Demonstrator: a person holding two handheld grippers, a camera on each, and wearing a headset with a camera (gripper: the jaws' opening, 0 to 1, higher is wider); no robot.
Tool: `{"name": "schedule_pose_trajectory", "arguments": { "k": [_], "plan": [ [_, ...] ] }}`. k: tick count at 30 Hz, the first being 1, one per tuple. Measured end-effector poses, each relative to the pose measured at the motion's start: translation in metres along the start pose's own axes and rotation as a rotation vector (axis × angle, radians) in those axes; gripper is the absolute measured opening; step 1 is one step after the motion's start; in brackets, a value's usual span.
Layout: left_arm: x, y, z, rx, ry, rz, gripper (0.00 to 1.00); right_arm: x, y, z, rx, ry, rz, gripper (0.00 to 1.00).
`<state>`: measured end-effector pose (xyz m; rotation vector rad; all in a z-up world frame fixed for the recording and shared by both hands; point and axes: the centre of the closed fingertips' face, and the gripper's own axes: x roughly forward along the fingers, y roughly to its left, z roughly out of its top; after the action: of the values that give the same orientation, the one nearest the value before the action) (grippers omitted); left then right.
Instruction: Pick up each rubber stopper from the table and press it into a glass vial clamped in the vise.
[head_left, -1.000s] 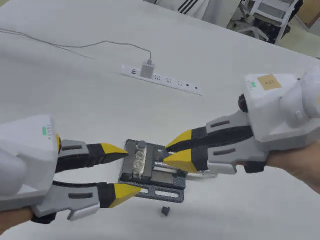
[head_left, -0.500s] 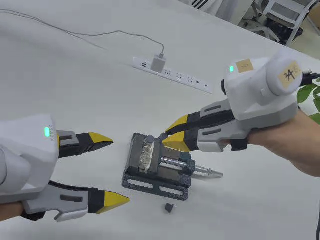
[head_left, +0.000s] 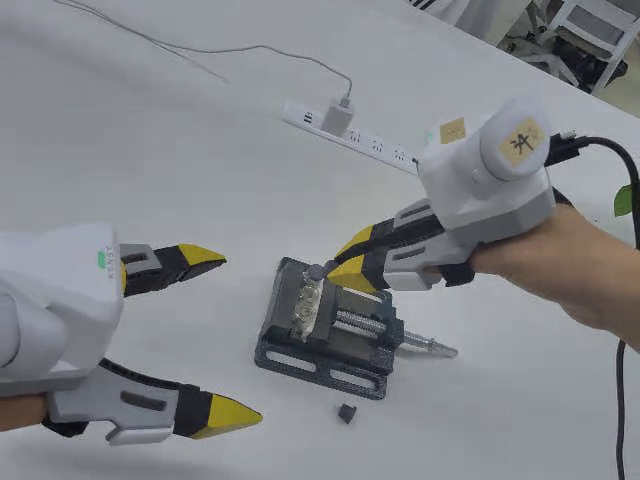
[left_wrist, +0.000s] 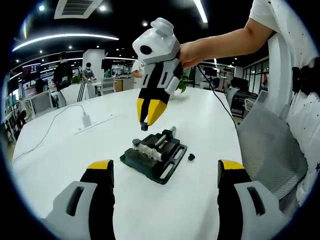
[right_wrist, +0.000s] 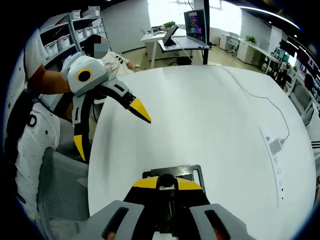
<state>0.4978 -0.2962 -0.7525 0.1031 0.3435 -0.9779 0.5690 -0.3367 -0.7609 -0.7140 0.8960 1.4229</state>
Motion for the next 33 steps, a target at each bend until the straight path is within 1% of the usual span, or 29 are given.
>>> {"name": "schedule_pose_trajectory", "arguments": {
  "k": [4, 8, 11, 14, 19, 26, 28, 33],
  "plan": [
    [0.0, 0.001, -0.003, -0.014, -0.003, -0.005, 0.89, 0.011, -0.001, -0.005, -0.012, 0.04, 0.007, 0.06],
    [0.001, 0.0, -0.004, -0.019, -0.008, -0.015, 0.92, 0.018, -0.003, -0.009, -0.008, 0.066, 0.006, 0.06],
    [0.002, -0.001, -0.006, -0.022, -0.008, -0.019, 0.94, 0.026, -0.008, -0.015, -0.013, 0.087, 0.003, 0.06],
    [0.002, 0.0, -0.007, -0.026, -0.013, -0.021, 0.95, 0.025, -0.011, -0.016, -0.008, 0.094, 0.001, 0.06],
    [0.002, 0.001, -0.009, -0.035, -0.013, -0.022, 0.95, 0.028, -0.015, -0.018, -0.002, 0.106, -0.006, 0.06],
    [0.0, 0.001, -0.01, -0.042, -0.021, -0.02, 0.94, 0.032, -0.015, -0.021, -0.001, 0.123, -0.001, 0.06],
    [0.0, 0.001, -0.01, -0.043, -0.023, -0.021, 0.93, 0.032, -0.015, -0.024, -0.011, 0.137, -0.005, 0.06],
    [0.0, -0.001, -0.012, -0.047, -0.024, -0.023, 0.93, 0.034, -0.015, -0.025, -0.011, 0.143, -0.004, 0.06]
  ]
}}
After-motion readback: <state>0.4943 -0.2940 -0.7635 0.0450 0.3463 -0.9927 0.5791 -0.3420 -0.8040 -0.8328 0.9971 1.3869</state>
